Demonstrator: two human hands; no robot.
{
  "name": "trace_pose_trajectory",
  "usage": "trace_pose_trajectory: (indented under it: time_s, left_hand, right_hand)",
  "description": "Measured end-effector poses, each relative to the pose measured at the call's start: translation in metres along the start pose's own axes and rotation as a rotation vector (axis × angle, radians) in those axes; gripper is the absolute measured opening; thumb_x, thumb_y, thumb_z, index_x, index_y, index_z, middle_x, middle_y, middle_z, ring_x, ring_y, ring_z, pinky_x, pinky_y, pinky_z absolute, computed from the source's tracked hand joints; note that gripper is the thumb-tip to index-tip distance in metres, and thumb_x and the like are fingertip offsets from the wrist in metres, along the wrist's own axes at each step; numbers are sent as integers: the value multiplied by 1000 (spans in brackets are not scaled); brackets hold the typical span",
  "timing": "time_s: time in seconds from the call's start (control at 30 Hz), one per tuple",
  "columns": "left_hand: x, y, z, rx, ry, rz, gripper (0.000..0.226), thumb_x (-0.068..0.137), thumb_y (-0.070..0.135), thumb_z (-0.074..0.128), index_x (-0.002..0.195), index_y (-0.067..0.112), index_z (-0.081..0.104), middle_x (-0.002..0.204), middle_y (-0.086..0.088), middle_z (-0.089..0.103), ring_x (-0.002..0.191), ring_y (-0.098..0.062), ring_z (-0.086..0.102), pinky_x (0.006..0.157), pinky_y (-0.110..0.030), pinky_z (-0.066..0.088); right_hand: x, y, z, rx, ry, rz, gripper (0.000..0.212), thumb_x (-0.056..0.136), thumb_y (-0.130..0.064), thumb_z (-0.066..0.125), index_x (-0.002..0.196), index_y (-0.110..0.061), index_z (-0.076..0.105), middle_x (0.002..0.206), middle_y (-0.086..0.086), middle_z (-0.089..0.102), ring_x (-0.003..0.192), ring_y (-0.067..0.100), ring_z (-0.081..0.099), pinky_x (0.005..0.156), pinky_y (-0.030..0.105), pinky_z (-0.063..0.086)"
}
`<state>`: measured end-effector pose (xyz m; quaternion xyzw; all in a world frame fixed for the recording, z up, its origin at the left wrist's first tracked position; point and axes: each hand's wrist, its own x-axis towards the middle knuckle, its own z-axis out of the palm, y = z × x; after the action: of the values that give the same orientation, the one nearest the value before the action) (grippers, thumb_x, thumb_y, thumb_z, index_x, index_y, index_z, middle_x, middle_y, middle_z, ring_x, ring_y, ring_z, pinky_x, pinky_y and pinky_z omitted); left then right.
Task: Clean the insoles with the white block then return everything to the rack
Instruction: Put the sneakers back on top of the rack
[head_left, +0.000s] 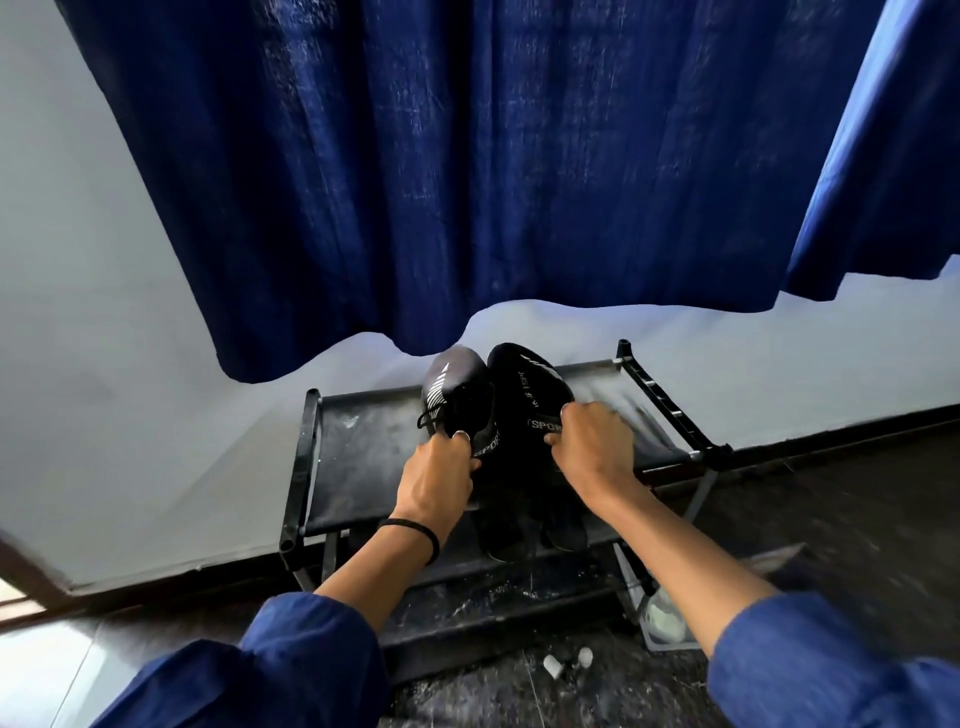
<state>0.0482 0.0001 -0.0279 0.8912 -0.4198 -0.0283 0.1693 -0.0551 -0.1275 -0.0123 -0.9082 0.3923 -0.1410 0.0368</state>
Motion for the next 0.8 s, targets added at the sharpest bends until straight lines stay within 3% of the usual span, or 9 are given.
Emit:
trace_pose_trajectory:
  time_s: [0.3,0.47,0.57,0.8]
  left_hand:
    - [13,-1,3,52,-30,11,11,94,11,52,94,1,57,93,-16,65,88,-34,64,70,-40,53]
    - [22,-4,8,-48,-51,-8,5,89,1,54,89,0,59,87,-15,67,86,-29,67,65,-37,57]
    - [22,-2,4,17,-22,-4,7,92,4,54,88,2,60,88,-14,68,85,-29,66,64,-34,51]
    - [28,-3,7,-27,0,-24,3,89,3,54,87,3,56,89,-14,66,88,-27,66,70,-41,56]
  right_hand:
    - [2,3,24,81,-25,21,9,85,-16,65,89,-8,63,90,11,69,86,31,66,66,38,54]
    - [6,5,27,87,-20,20,8,86,-15,64,87,-7,61,90,11,68,85,31,66,58,32,43]
    - [9,4,28,93,-17,28,11,86,-17,64,89,-7,60,92,12,66,86,32,65,60,34,44]
    - [16,0,28,31,-38,63,16,88,-18,63,99,-7,59,102,12,64,96,31,62,67,35,46]
